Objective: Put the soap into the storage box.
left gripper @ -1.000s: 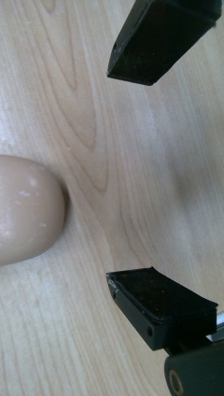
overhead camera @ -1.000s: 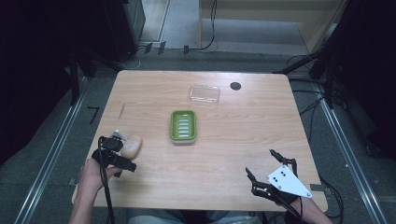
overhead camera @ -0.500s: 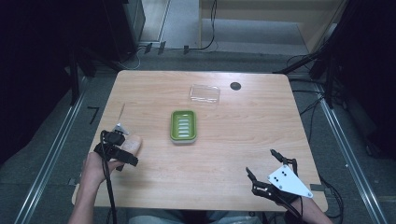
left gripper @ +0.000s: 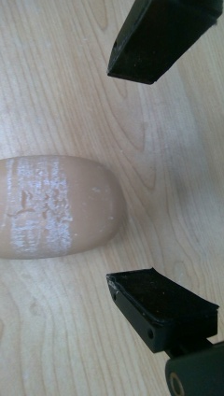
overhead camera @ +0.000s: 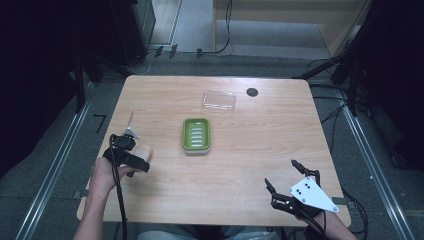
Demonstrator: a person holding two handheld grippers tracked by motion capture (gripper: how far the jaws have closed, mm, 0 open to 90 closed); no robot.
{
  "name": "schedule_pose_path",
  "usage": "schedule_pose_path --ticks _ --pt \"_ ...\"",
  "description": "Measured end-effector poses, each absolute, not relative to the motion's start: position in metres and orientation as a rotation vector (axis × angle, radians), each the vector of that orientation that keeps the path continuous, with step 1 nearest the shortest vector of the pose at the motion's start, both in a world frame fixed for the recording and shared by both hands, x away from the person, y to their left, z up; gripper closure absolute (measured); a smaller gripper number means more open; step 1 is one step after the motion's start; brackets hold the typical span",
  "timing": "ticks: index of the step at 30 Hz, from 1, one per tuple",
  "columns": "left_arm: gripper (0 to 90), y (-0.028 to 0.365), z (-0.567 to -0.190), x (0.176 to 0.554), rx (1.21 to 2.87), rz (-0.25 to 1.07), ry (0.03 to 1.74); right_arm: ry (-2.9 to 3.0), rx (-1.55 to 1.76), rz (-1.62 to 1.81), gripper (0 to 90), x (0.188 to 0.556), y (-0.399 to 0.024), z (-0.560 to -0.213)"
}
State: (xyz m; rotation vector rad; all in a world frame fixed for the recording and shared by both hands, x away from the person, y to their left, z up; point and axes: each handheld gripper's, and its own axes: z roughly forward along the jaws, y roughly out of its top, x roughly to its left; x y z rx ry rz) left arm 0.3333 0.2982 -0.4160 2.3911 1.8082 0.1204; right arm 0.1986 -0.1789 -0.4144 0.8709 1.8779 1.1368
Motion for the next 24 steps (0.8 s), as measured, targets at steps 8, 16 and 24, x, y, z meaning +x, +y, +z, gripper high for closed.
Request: schedule_pose_path --ticks 8,16,24 --pt "4.0 0.294 -0.414 0.339 2.382 0.143 1.805 1.832 0.899 1.172 13.1 0.197 -0.183 -0.413" --pt "4.0 0.293 -0.417 0.346 2.38 0.129 1.812 1.765 0.919 1.213 13.1 0.195 -0.187 -0.41" --pt "4.0 0.294 -0.419 0.35 2.372 0.131 1.819 1.732 0.908 1.238 13.1 0.19 -0.19 -0.405"
